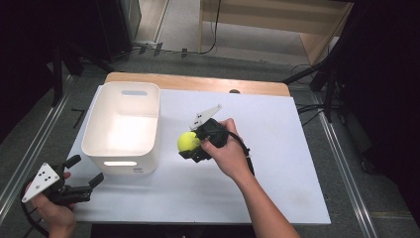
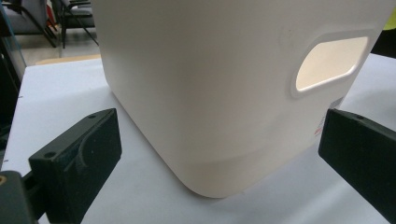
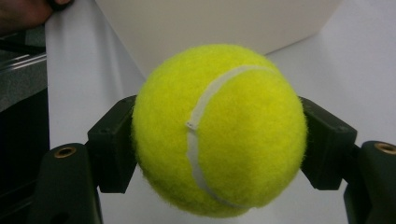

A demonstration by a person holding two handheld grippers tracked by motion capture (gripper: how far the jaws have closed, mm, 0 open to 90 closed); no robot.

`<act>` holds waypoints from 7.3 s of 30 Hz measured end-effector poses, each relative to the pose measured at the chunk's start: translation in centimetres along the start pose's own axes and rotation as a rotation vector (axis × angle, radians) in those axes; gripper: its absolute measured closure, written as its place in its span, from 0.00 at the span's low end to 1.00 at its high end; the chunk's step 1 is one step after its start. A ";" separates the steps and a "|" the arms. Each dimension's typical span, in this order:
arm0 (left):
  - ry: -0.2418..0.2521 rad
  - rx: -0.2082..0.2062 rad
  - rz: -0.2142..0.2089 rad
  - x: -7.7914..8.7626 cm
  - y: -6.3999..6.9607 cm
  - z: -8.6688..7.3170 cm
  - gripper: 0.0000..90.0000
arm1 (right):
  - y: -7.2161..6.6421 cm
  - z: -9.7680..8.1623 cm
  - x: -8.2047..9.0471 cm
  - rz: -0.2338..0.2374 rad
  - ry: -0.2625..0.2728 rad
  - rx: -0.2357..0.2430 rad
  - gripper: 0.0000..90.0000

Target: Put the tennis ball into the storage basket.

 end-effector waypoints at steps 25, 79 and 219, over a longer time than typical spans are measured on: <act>-0.002 -0.003 -0.004 0.0 0.0 0.0 0.00 | -0.1 2.8 -0.6 0.017 0.016 0.030 0.26; -0.006 -0.006 -0.010 0.0 0.1 0.0 0.00 | -0.7 9.2 -1.7 0.045 0.044 0.099 0.26; -0.013 -0.014 -0.003 -0.2 0.2 -0.1 0.00 | 0.6 -6.6 4.0 -0.162 0.205 -0.129 0.00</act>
Point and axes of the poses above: each handheld gripper's, and its own axes: x roughly backward along the jaws, z roughly out of its top, y roughly to its right, the point moved 6 cm from there along -x, roughly forward along the jaws, and after that the axes turned 3 degrees about x, right-handed, at the moved point
